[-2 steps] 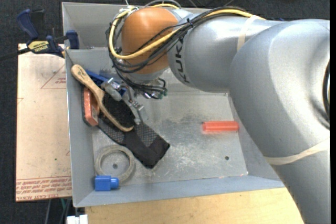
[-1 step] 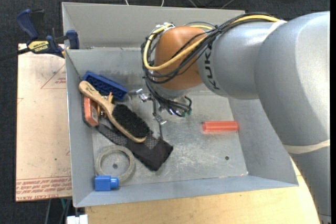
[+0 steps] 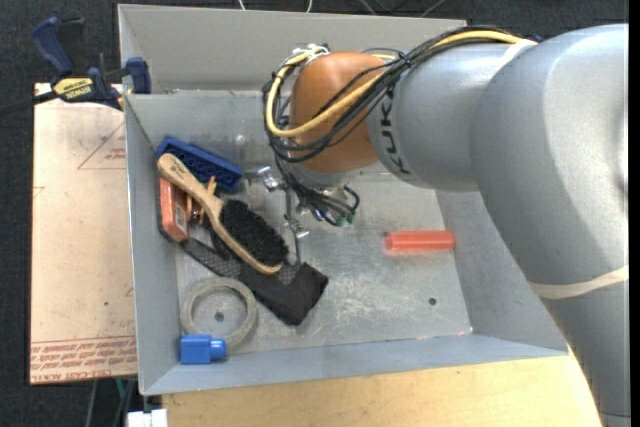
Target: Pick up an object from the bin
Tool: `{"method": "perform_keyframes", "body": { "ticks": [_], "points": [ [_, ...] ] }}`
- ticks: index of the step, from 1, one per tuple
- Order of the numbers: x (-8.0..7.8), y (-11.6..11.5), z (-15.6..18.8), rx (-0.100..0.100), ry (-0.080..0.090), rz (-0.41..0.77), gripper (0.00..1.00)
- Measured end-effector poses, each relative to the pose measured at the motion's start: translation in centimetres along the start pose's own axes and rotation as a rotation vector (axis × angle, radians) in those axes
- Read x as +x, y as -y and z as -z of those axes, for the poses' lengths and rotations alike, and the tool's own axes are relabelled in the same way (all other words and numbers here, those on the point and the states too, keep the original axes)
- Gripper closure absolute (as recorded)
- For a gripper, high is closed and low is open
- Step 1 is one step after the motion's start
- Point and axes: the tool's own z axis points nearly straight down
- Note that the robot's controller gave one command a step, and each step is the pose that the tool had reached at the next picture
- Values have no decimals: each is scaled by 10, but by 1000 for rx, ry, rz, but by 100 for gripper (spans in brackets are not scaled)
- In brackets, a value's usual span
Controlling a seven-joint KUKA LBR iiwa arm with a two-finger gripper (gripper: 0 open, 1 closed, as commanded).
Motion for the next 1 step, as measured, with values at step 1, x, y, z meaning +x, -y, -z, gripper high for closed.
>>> {"method": "perform_keyframes", "body": {
  "ticks": [1],
  "points": [
    [-20,-16,3,-6,0,161,0]
  ]
}}
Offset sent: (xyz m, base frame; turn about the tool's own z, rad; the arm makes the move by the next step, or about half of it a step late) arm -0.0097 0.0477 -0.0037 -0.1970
